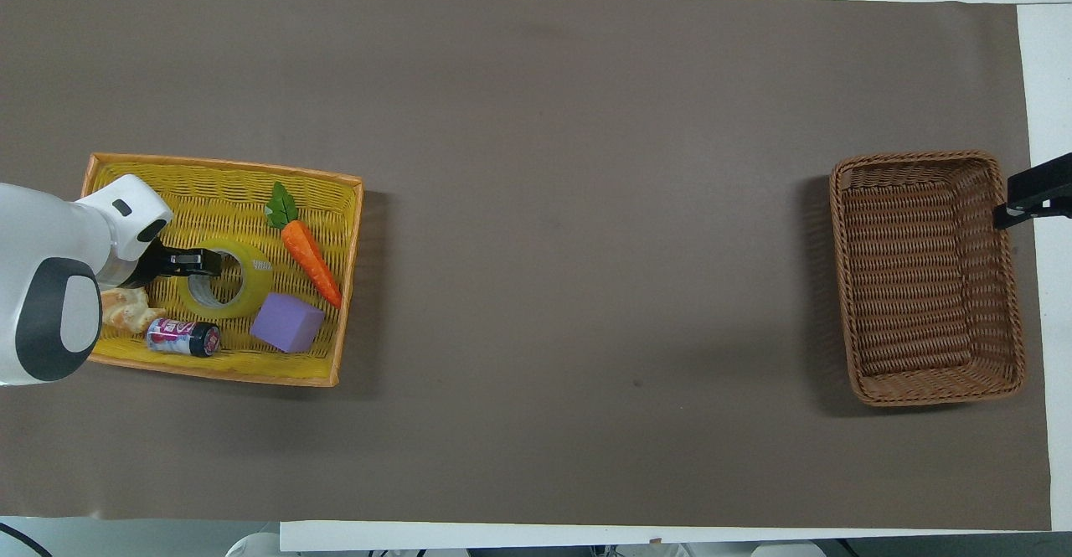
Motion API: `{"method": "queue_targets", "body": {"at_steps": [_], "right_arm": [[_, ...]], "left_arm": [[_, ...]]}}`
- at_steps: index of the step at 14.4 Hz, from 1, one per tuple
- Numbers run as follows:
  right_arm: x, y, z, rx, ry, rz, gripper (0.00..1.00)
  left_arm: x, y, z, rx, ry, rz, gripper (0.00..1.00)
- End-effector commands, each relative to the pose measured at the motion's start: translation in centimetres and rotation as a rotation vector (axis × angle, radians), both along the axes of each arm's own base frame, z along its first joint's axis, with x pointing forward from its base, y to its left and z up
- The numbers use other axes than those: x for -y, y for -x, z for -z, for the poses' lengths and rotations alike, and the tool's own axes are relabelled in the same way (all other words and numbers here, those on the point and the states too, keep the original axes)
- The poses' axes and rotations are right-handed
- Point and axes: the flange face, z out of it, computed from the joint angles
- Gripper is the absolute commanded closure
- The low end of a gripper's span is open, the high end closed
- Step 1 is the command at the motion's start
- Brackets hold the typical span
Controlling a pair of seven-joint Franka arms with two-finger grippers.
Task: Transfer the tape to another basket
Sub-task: 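Reach the left gripper down into the yellow basket onto the tape roll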
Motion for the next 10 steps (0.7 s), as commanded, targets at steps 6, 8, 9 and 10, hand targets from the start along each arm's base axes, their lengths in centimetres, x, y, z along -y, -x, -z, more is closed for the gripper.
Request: {"method": "queue_targets", "body": {"at_steps": [6,8,9,10], "right_arm": [[0.1,0.5,0.0,-0.003,-0.009,-0.011,0.0],[0.1,0.5,0.0,-0.003,-0.009,-0.009,0.0],[0.1,0.5,0.0,-0.003,-0.009,-0.011,0.0],[0.1,0.5,0.0,-0.003,-0.009,-0.009,0.0]], "left_arm": [[0.0,2.5,3.0,0.018,-0.007,0.001,0.42],[-0.3,2.5,3.0,0.015,-0.007,-0.008,0.89],[-0.5,2.4,2.8,0.016,-0.007,-0.011,1.0],[-0.5,2.3,2.8,0.019,-0.007,-0.018,1.0]]}}
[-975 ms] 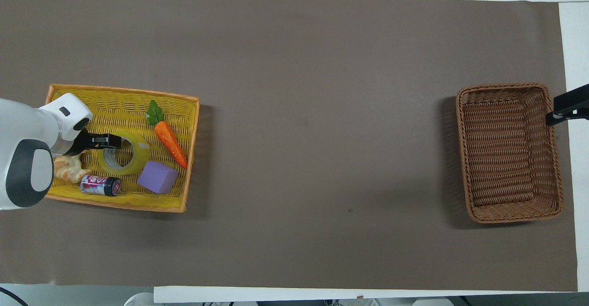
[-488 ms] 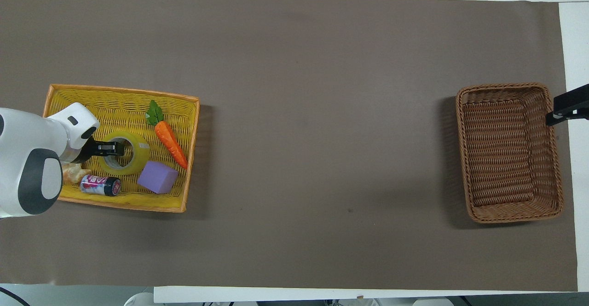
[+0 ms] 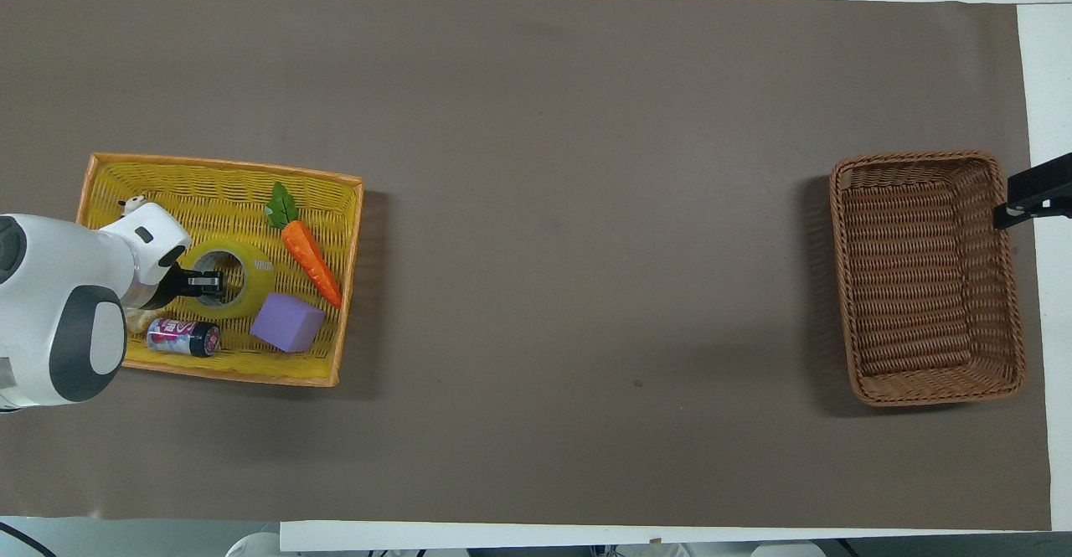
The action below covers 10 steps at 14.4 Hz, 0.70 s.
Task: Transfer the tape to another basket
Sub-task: 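Close the left gripper on the yellow tape roll's rim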
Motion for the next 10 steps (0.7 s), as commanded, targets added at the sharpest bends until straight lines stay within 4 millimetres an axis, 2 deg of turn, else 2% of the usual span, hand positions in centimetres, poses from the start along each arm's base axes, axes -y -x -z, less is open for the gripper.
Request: {"method": "queue_targets", "body": {"at_steps": [1,3,5,8,9,10], "right_arm": [[0.1,0.5,0.0,-0.003,-0.009,-0.011,0.0],[0.1,0.5,0.0,-0.003,-0.009,-0.011,0.0],[0.1,0.5,0.0,-0.003,-0.009,-0.011,0.0],[0.1,0.5,0.0,-0.003,-0.009,-0.011,0.0],[0.1,0.5,0.0,-0.003,-0.009,-0.01,0.0],[0.1,0.5,0.0,-0.003,-0.009,-0.011,0.0]], "left_arm": [[-0.2,-0.1,-0.4,0.023,-0.006,-0.008,1.0],[-0.1,-1.7,-1.6,0.03,-0.003,-0.005,1.0],[0.0,-4.6,-5.1,0.016,-0.002,-0.003,1.0],[1.2,-9.0,-11.5,0.031,0.013,-0.001,1.0],[2.1,-9.7,-12.7,0.054,0.036,-0.009,1.0],[4.5,-9.9,-13.3,0.066,0.102,-0.036,1.0]]}}
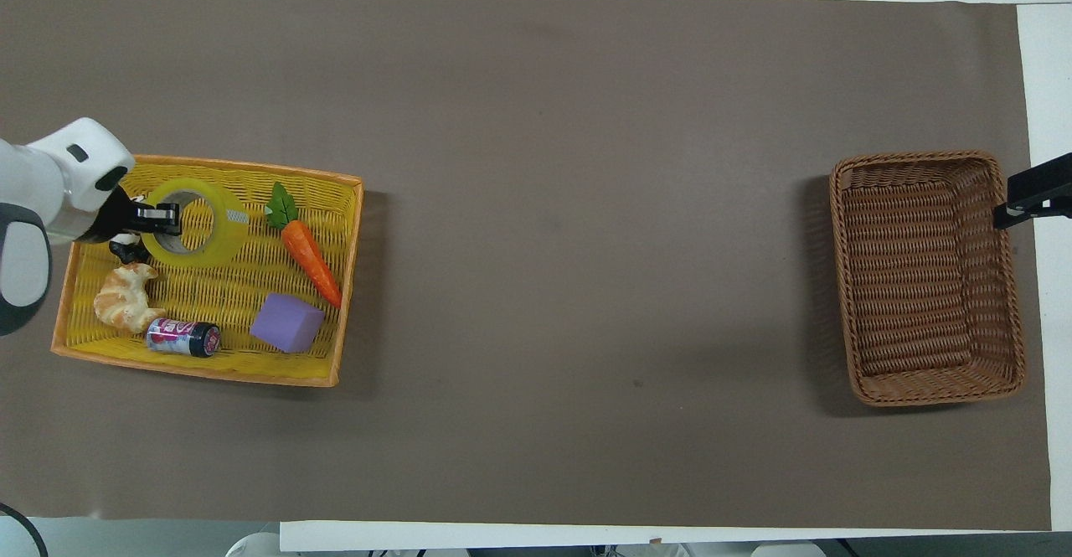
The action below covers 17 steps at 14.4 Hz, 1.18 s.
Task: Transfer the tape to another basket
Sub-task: 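Lift the tape with the left gripper while the right gripper reaches toward it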
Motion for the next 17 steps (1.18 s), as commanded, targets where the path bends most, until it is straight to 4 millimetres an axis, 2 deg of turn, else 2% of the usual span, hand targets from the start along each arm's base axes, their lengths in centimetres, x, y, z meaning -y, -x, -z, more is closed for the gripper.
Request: {"method": "queue_targets", "body": {"at_steps": [1,2,4,6,8,10,11,13,15,16,17], "right_arm": [[0.1,0.5,0.0,-0.003,-0.009,-0.011,0.0],[0.1,0.5,0.0,-0.003,-0.009,-0.009,0.0],[0.1,0.5,0.0,-0.003,-0.009,-0.009,0.0],[0.1,0.5,0.0,-0.003,-0.009,-0.011,0.0],[0.1,0.5,0.0,-0.003,-0.009,-0.011,0.0],[0.4,0.6,0.0,-0.003,-0.009,-0.005,0.0],[0.8,0.6,0.0,-0.004,-0.009,0.001,0.0],[-0.1,0.8,-0.6,0.009,-0.021,-0.053,0.0],[-0.2,1.0,-0.7,0.041,-0.204,-0.151,0.0],[0.1,1.1,-0.2,0.06,-0.284,-0.158,0.0],[-0.5,1.0,-0.1,0.085,-0.364,-0.162,0.0]], "left_arm": [[5.6,-1.7,-1.8,0.002,0.139,-0.056,1.0],[8.9,-1.7,-2.6,0.023,0.189,-0.058,1.0],[14.1,-1.7,-3.4,0.064,0.293,-0.062,1.0],[20.0,-0.4,-4.5,0.05,0.397,-0.06,1.0],[27.2,1.7,-6.6,0.107,0.494,-0.083,1.0],[32.3,2.9,-8.1,0.101,0.528,-0.098,1.0],[33.5,3.0,-9.5,0.115,0.531,-0.067,1.0],[34.4,3.5,-9.5,0.131,0.497,-0.023,1.0],[34.6,3.9,-9.3,0.116,0.484,-0.012,1.0],[34.6,4.0,-9.4,0.098,0.476,-0.005,1.0],[34.3,3.9,-9.3,0.082,0.467,-0.007,1.0]]}}
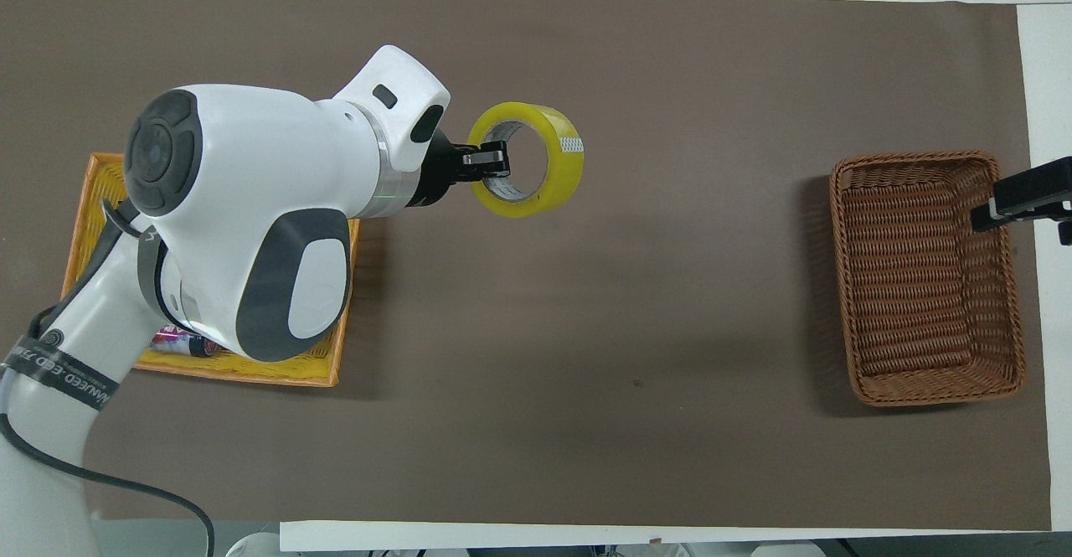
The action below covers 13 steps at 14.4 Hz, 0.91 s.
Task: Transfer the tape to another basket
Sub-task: 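Lift the tape with the left gripper while the right gripper reaches toward it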
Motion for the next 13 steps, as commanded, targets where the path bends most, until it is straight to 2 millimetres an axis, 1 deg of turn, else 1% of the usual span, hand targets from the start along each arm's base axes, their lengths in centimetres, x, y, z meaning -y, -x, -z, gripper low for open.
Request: {"method": "queue_targets", "body": {"at_steps": [1,3,4,5,6,7,8,9,10,11,13], "right_arm": [[-0.7,0.8,0.4,0.065,-0.242,-0.015,0.0],[-3.1,1.0,1.7,0.137,-0.445,0.019,0.0],[-4.0,0.6,2.1,0.213,-0.489,0.016,0.0],[-6.4,0.1,2.5,0.274,-0.504,-0.027,0.0],[-8.6,-0.3,2.8,0.299,-0.543,-0.052,0.0],[-10.2,-0.6,2.8,0.31,-0.623,-0.044,0.0],[-11.9,-0.8,3.8,0.308,-0.717,-0.036,0.0],[-13.3,-1.1,4.7,0.356,-0.775,-0.025,0.0],[-15.5,-1.4,5.7,0.395,-0.797,-0.033,0.0],[-17.8,-2.1,6.9,0.41,-0.819,-0.033,0.0],[-22.4,-3.0,9.1,0.418,-0.859,-0.021,0.0]], "left_arm": [[-0.3,-0.4,-0.6,-0.025,-0.024,0.014,1.0],[-0.6,-0.5,-0.7,-0.029,-0.026,0.009,1.0],[-0.8,-0.5,-0.7,-0.035,-0.029,0.01,1.0],[-0.9,-0.4,-0.7,-0.043,-0.034,0.016,1.0],[-1.0,-0.4,-0.8,-0.041,-0.037,0.019,1.0],[-1.3,-0.5,-0.7,-0.038,-0.044,0.017,1.0],[-1.4,-0.5,-0.6,-0.035,-0.053,0.021,1.0],[-1.5,-0.6,-0.5,-0.042,-0.057,0.019,1.0],[-1.7,-0.5,-0.4,-0.043,-0.059,0.019,1.0],[-2.3,-0.9,-0.3,-0.049,-0.065,0.013,1.0],[-2.9,-1.0,-0.2,-0.053,-0.095,0.031,1.0]]}}
